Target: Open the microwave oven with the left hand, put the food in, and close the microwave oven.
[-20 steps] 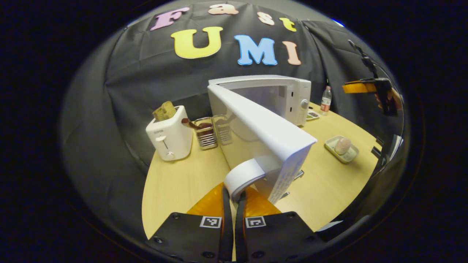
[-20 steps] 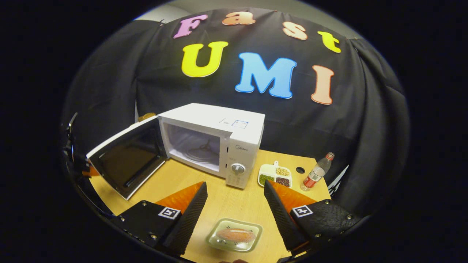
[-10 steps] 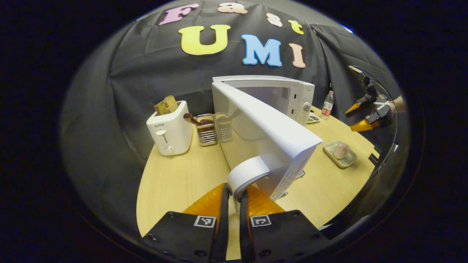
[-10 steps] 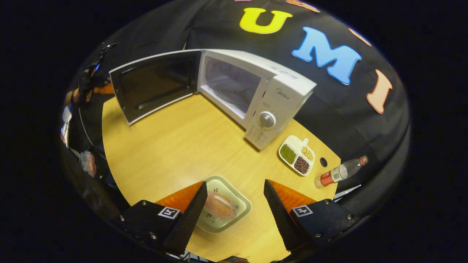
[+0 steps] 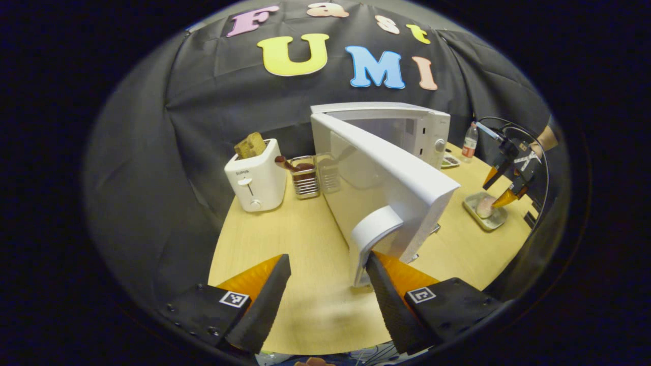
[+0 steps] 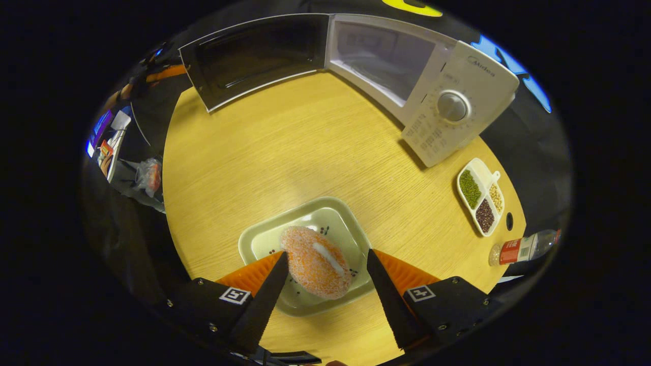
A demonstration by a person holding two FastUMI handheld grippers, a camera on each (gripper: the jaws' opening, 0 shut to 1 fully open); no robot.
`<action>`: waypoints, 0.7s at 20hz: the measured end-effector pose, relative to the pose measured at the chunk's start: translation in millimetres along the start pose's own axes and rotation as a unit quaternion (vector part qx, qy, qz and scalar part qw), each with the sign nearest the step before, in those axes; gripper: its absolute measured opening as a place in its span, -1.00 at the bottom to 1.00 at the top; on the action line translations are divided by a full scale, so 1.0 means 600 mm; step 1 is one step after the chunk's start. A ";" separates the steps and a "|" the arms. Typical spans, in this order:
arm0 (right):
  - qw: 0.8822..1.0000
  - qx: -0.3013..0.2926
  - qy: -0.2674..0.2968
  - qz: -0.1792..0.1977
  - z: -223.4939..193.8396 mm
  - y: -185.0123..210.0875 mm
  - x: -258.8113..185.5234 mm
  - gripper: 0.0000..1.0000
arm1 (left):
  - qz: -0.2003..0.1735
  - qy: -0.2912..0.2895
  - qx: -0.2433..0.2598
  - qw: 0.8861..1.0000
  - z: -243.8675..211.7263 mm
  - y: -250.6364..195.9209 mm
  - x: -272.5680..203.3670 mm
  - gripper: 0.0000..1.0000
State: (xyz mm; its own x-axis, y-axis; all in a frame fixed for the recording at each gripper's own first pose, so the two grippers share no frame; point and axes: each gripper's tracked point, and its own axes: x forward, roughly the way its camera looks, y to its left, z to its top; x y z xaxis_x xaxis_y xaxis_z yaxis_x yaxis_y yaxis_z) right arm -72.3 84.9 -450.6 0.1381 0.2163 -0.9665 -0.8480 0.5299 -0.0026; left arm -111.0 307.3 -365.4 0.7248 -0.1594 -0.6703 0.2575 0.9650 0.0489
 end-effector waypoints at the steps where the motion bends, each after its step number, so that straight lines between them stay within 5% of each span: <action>1: 1.000 0.001 0.006 0.013 -0.003 0.005 0.011 0.92 | 0.007 0.002 -0.007 1.000 -0.002 0.002 -0.004 0.94; 5: 0.999 -0.014 0.017 0.047 -0.009 0.025 0.030 0.92 | 0.033 -0.004 -0.026 0.999 -0.010 -0.002 -0.046 0.90; 8: 0.999 -0.037 0.016 0.036 -0.001 0.022 0.025 0.41 | 0.060 0.000 -0.052 0.997 -0.030 0.008 -0.087 0.94; 9: 0.999 -0.041 0.010 0.026 0.005 0.021 0.017 0.44 | 0.069 -0.004 -0.061 0.996 -0.028 0.008 -0.101 0.94; 12: 0.998 -0.060 -0.022 -0.003 0.043 0.020 -0.020 0.00 | 0.098 -0.027 -0.080 0.992 -0.008 0.009 -0.144 0.94; 14: 0.993 -0.102 -0.041 -0.036 0.077 0.022 -0.048 0.00 | 0.113 -0.052 -0.091 0.988 0.018 0.004 -0.171 0.94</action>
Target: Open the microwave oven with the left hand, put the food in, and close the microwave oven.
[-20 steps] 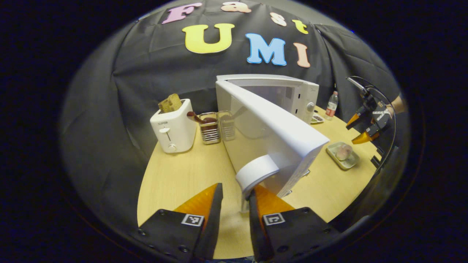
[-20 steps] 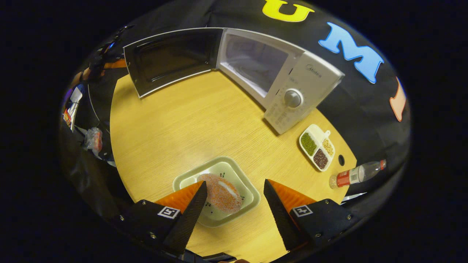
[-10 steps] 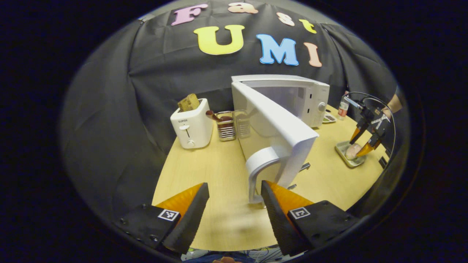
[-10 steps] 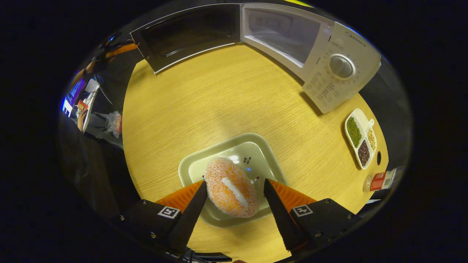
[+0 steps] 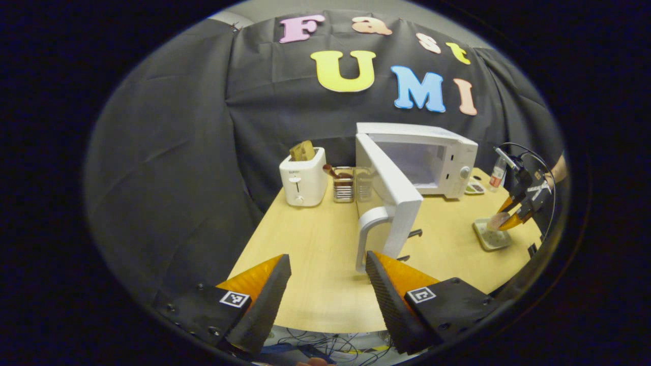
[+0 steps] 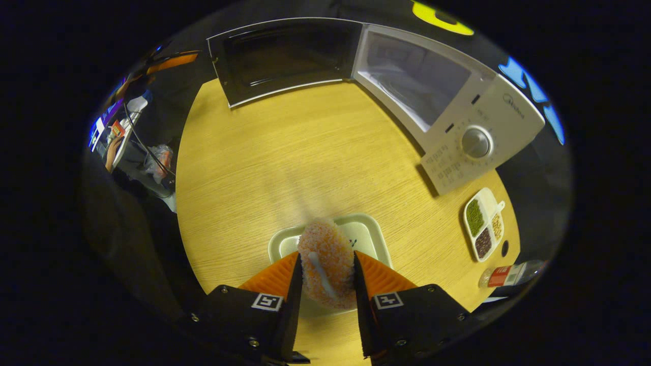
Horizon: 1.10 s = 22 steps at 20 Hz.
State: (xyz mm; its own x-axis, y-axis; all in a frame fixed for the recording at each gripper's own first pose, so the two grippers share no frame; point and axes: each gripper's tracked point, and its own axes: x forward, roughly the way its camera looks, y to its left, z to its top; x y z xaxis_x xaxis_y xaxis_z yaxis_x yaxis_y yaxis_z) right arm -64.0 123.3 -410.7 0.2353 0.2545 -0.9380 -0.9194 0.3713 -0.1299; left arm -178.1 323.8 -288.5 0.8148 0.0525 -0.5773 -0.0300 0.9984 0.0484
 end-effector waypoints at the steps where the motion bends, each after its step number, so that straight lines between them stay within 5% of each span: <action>1: 0.999 -0.038 -0.015 -0.032 0.024 -0.012 -0.012 0.00 | 0.007 -0.016 -0.006 1.000 0.015 -0.005 -0.008 0.87; 4: 0.984 -0.115 -0.071 -0.112 0.115 -0.030 -0.047 0.01 | 0.014 -0.062 -0.022 0.998 0.067 -0.031 -0.026 1.00; 6: 0.970 -0.130 -0.105 -0.176 0.176 -0.049 -0.072 0.00 | 0.009 -0.090 -0.032 0.995 0.107 -0.058 -0.038 0.86; 10: 0.947 -0.140 -0.144 -0.250 0.266 -0.090 -0.073 0.00 | -0.003 -0.138 -0.045 0.989 0.182 -0.097 -0.066 1.00; 18: 0.888 -0.194 -0.125 -0.398 0.366 -0.221 0.000 0.00 | -0.001 -0.212 -0.065 0.975 0.299 -0.097 -0.120 0.89; 22: 0.874 -0.207 -0.112 -0.424 0.392 -0.262 0.074 0.00 | 0.009 -0.206 -0.064 0.976 0.293 -0.090 -0.121 0.86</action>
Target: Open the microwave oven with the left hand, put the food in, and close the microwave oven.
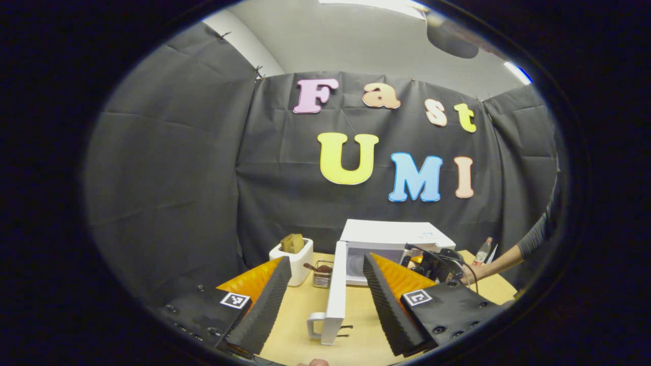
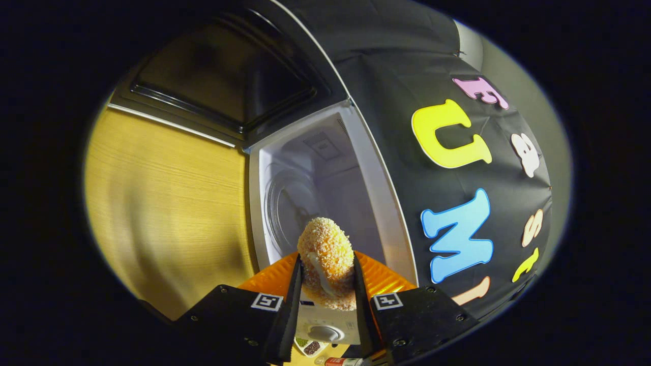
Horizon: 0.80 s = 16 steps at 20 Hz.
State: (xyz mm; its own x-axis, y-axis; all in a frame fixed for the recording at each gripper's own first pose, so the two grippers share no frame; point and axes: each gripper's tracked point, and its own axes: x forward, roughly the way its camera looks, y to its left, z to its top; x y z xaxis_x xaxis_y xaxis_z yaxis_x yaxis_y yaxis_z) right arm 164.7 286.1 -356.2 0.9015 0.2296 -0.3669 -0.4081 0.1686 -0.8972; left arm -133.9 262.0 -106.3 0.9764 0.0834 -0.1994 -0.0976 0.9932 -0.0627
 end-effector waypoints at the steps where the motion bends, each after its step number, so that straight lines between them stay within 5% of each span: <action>1: 1.000 -0.012 0.001 -0.009 0.005 0.001 0.021 0.00 | 0.003 0.004 0.001 1.000 -0.004 0.002 -0.005 0.86; 8: 0.996 -0.084 -0.011 -0.028 0.024 0.040 0.135 0.00 | 0.027 0.034 -0.008 0.999 -0.027 0.026 -0.021 0.84; 14: 0.998 -0.060 -0.001 -0.003 0.029 0.055 0.193 0.02 | 0.045 0.053 -0.014 0.998 -0.037 0.047 -0.019 0.86; 16: 0.998 -0.062 -0.012 -0.018 0.041 0.038 0.195 0.47 | 0.037 0.060 -0.017 0.997 -0.048 0.040 -0.008 0.86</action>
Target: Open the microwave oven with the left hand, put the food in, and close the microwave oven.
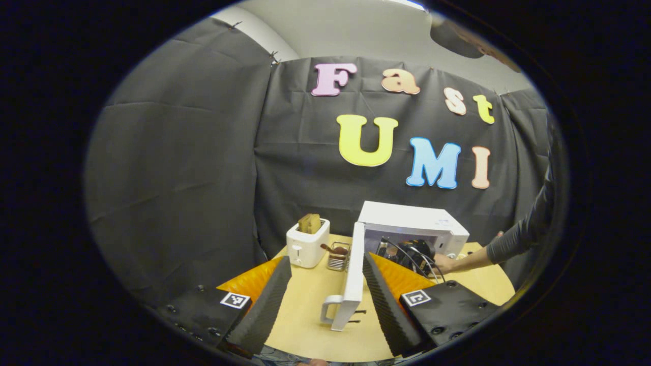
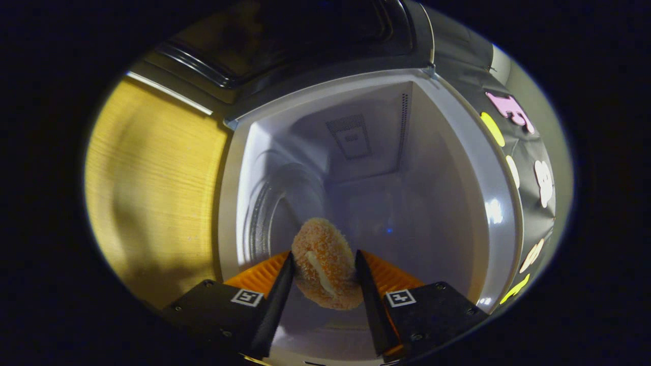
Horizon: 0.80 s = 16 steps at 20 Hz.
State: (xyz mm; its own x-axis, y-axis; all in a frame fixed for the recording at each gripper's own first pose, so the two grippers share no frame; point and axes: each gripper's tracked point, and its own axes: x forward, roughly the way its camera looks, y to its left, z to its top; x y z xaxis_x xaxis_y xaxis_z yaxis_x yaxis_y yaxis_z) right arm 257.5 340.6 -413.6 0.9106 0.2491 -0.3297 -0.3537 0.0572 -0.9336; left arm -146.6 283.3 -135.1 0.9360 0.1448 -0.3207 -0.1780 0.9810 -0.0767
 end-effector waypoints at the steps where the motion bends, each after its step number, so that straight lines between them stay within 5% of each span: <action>1: 1.000 0.004 -0.003 -0.001 0.005 -0.003 0.000 0.60 | -0.004 0.001 0.002 1.000 -0.001 -0.002 0.005 0.86; 3: 1.000 0.011 -0.003 0.015 0.007 0.003 -0.009 0.87 | -0.012 -0.002 0.008 1.000 0.006 -0.007 0.015 0.86; 10: 0.989 0.127 0.000 0.069 0.011 0.008 -0.128 0.92 | -0.044 -0.016 -0.004 0.999 0.022 -0.010 0.047 0.86; 16: 0.950 0.309 0.011 0.049 -0.004 -0.078 -0.307 0.92 | -0.099 -0.034 -0.018 0.994 0.043 -0.062 0.101 0.86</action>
State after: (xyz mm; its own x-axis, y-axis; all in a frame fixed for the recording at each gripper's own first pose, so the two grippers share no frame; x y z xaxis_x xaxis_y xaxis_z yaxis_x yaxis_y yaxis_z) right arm 106.9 289.6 -309.3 0.8686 0.2620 -0.4206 -0.4887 0.5935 -0.6395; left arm -75.2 259.0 -127.6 0.9720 -0.0420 -0.2312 0.0031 0.9861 -0.1660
